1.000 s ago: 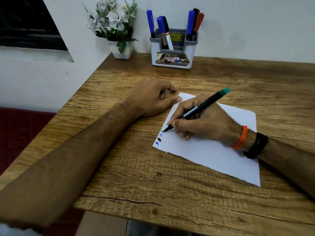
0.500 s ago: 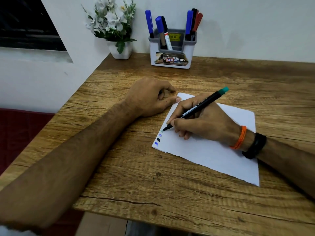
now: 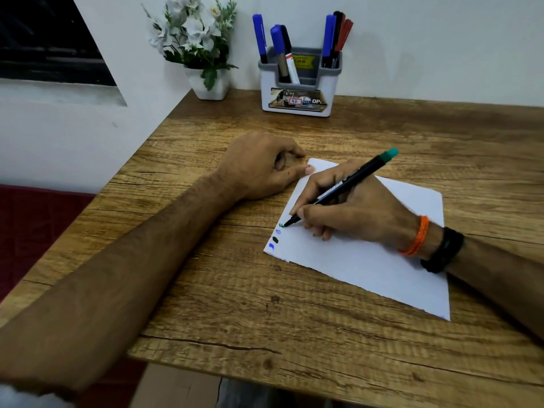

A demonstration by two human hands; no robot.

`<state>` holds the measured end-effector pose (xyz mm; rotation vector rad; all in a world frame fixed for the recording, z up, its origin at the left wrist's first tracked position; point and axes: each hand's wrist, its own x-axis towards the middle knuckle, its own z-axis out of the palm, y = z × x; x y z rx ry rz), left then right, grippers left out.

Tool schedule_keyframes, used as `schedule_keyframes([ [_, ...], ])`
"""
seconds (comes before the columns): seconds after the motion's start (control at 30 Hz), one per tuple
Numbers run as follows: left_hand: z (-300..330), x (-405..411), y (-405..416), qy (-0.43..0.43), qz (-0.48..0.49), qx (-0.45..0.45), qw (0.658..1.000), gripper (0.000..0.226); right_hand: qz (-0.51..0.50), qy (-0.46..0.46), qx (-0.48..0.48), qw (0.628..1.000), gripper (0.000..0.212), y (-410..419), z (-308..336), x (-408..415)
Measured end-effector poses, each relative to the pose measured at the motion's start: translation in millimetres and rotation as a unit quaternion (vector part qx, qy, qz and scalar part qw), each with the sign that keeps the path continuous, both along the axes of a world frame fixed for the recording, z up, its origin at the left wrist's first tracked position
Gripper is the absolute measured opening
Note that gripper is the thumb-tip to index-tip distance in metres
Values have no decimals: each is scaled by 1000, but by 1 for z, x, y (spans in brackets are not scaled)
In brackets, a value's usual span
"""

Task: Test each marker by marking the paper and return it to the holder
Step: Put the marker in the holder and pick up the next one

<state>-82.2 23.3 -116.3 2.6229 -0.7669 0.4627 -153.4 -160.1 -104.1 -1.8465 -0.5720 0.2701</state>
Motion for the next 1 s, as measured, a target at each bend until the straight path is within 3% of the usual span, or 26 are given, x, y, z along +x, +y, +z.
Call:
schedule_keyframes([
  [0.17,1,-1,0,4,0,1,1000,53,-3,4,17,1000,6,-1,-3,2],
  [0.3,3,-4,0,7,-2,1,1000,54,-23,35,119,992,6,-2,-1,7],
  [0.4,4,-3,2,38,4,-9,999,39,-52,65,181,980,9,-4,5,14],
  [0.6,15,-3,7,153,16,-122,980,30,-130,-14,150,980,8,-13,17,26],
  [0.73,19,-7,8,230,-9,-197,953,31,-160,3,149,976,5,-19,12,31],
  [1.0,21,-6,7,222,-34,-276,935,17,-142,65,211,965,33,-29,13,40],
])
